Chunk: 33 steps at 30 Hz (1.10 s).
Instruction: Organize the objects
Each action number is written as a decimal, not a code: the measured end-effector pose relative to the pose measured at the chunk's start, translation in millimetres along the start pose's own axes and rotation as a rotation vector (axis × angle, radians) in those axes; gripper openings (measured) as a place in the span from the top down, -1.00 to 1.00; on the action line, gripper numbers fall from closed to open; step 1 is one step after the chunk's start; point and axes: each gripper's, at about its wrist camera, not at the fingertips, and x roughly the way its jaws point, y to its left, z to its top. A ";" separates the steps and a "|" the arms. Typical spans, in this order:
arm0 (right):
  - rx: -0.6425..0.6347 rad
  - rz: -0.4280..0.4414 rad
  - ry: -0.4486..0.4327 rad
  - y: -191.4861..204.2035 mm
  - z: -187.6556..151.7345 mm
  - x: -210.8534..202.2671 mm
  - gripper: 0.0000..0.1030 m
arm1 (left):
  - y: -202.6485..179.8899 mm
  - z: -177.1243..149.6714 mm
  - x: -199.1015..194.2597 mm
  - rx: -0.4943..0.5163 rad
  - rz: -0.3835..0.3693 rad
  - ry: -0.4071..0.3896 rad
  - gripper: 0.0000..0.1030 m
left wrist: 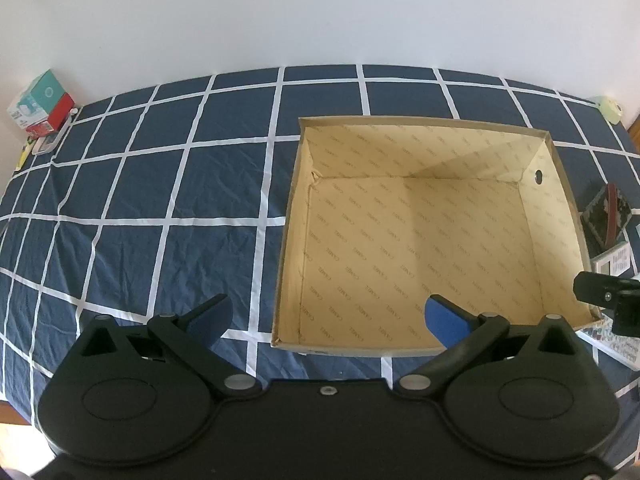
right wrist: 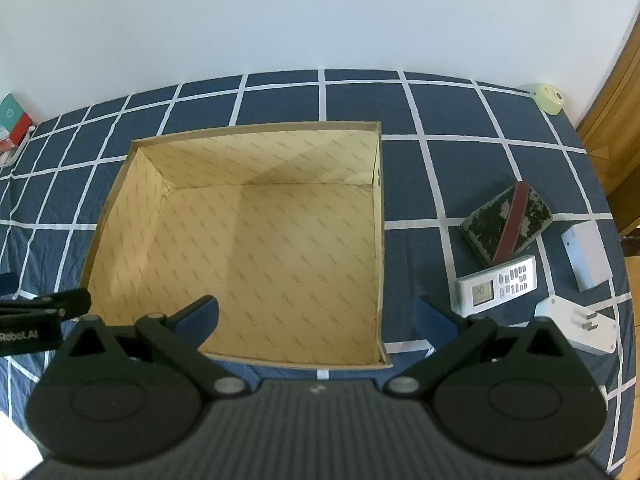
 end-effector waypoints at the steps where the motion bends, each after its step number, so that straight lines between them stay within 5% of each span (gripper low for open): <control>1: 0.000 0.000 -0.001 0.2 0.0 -0.1 -1.00 | 0.1 -0.1 -0.1 -0.001 0.000 0.000 -1.00; 33: 0.002 0.004 -0.010 1.2 -1.1 -6.3 -1.00 | 2.5 -0.9 -9.8 -0.001 -0.002 -0.009 -1.00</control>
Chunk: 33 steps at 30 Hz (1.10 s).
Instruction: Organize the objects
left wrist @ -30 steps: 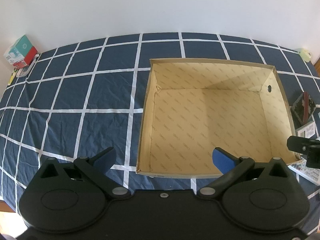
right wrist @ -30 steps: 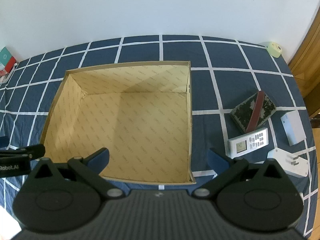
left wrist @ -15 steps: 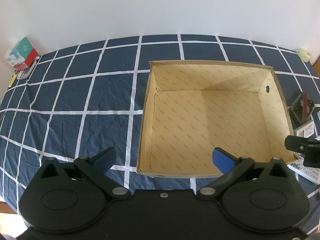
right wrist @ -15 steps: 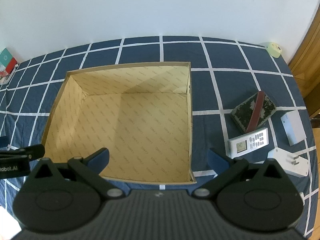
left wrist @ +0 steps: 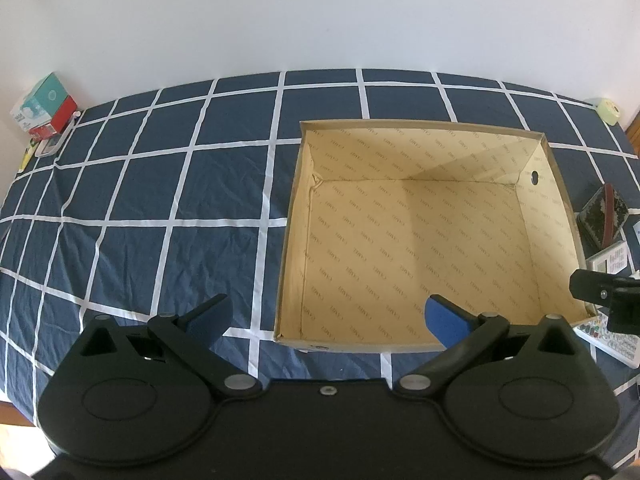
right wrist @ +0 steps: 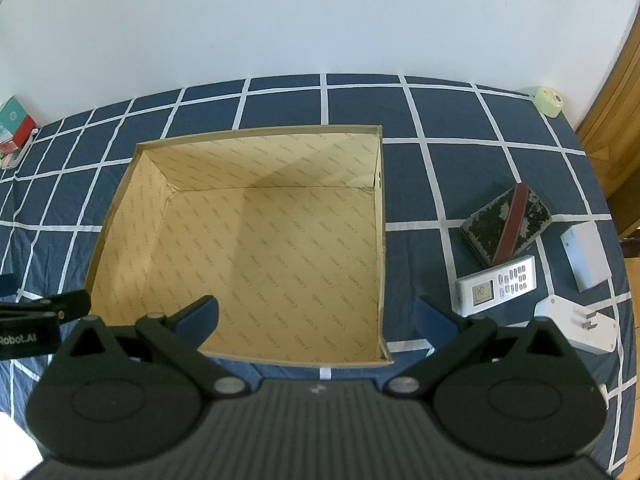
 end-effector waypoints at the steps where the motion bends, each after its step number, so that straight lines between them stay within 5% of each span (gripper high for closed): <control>1: 0.001 -0.001 0.000 0.1 -0.1 -0.1 -1.00 | -0.4 -0.5 -0.2 0.001 0.000 -0.002 -1.00; 33: 0.002 -0.005 -0.003 2.1 -0.8 -3.2 -1.00 | -0.5 -2.7 -4.0 -0.001 0.003 -0.004 -1.00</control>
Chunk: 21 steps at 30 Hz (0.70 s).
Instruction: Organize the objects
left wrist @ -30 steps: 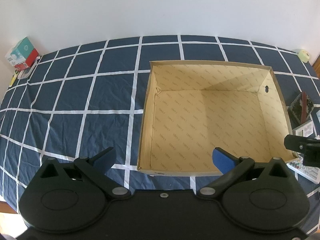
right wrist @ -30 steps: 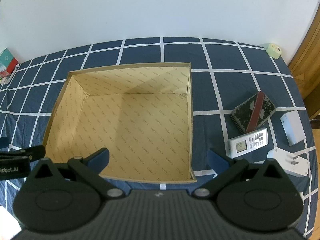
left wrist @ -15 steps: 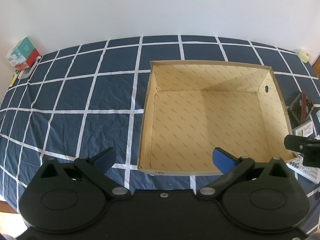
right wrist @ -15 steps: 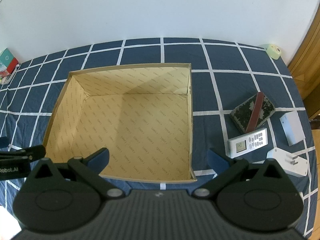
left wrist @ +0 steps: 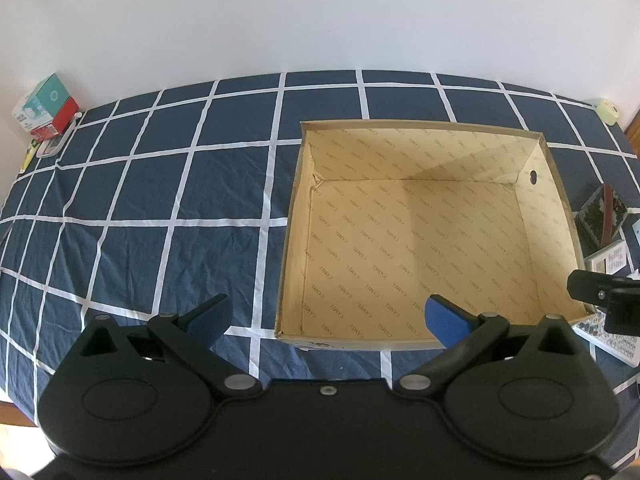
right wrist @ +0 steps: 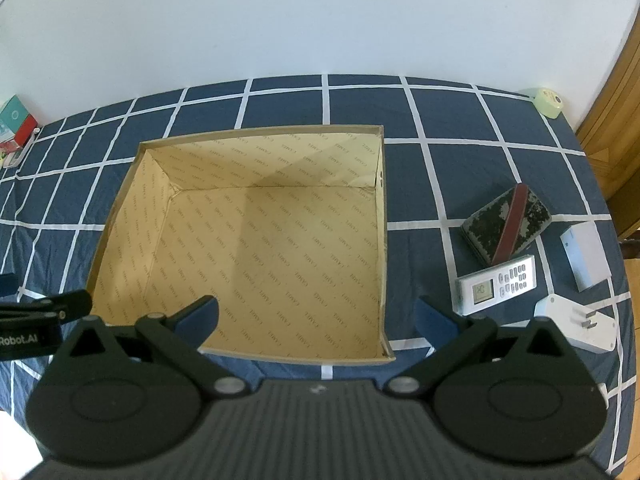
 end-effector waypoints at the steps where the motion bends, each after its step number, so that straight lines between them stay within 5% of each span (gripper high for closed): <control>1: 0.001 -0.001 0.000 0.0 0.1 0.0 -1.00 | -0.3 -0.3 0.1 0.001 0.000 0.001 -1.00; 21: 0.191 -0.058 -0.023 -41.0 -29.1 -13.0 -1.00 | -37.1 1.7 6.6 0.147 -0.093 -0.003 -1.00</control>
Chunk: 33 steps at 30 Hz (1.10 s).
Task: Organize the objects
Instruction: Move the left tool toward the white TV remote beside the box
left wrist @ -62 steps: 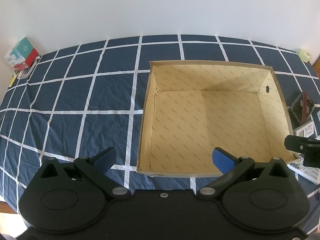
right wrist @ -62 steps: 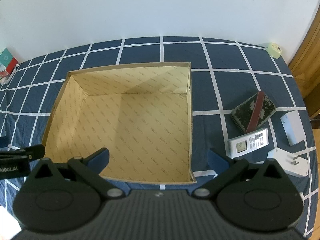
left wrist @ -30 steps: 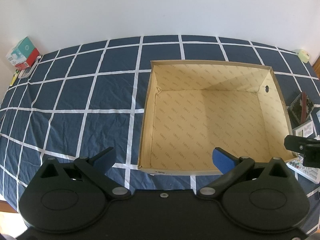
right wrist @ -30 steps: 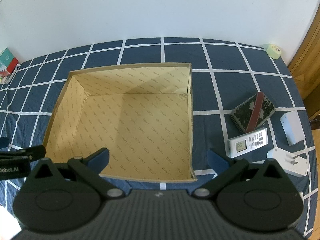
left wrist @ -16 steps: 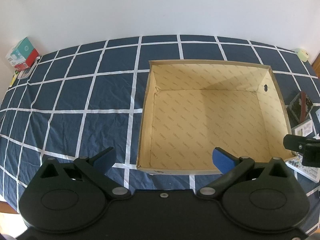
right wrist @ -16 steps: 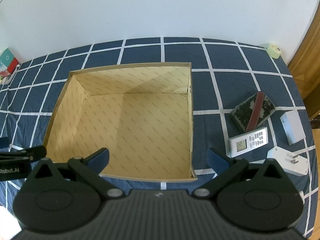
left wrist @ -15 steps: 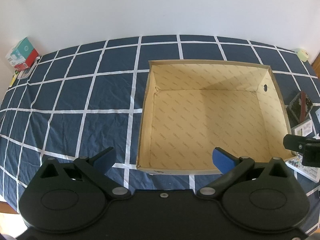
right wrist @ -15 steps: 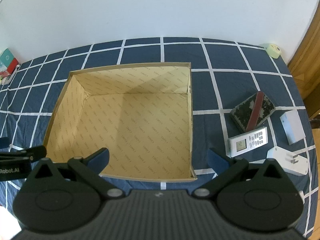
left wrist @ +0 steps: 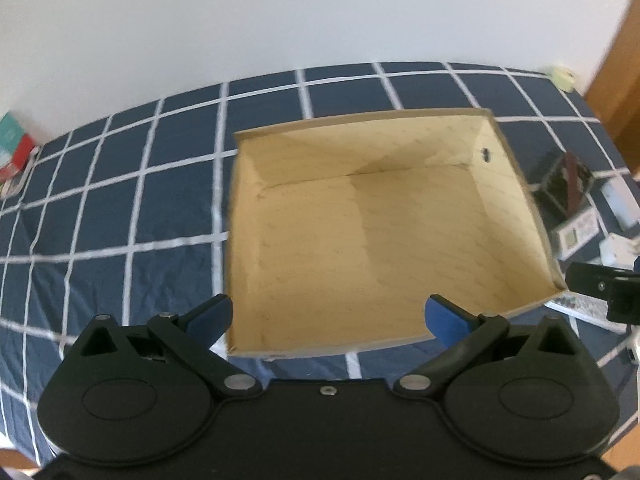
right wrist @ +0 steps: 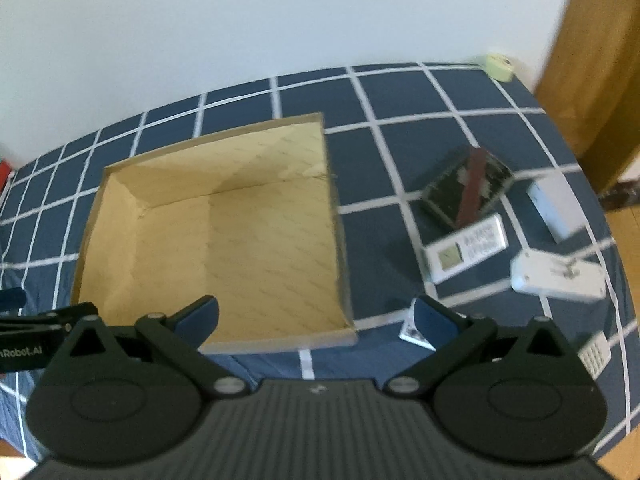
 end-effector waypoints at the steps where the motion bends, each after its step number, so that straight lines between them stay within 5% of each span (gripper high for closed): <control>1: 0.016 -0.009 -0.002 -4.3 -2.5 -1.4 -1.00 | -3.7 0.9 0.5 0.015 -0.009 -0.003 -1.00; 16: 0.255 -0.128 -0.015 -83.8 -35.8 -23.4 -1.00 | -75.6 4.5 6.2 0.204 -0.132 -0.015 -1.00; 33: 0.372 -0.117 0.027 -194.4 -29.0 -9.5 -1.00 | -198.2 19.2 26.6 0.324 -0.140 0.022 -1.00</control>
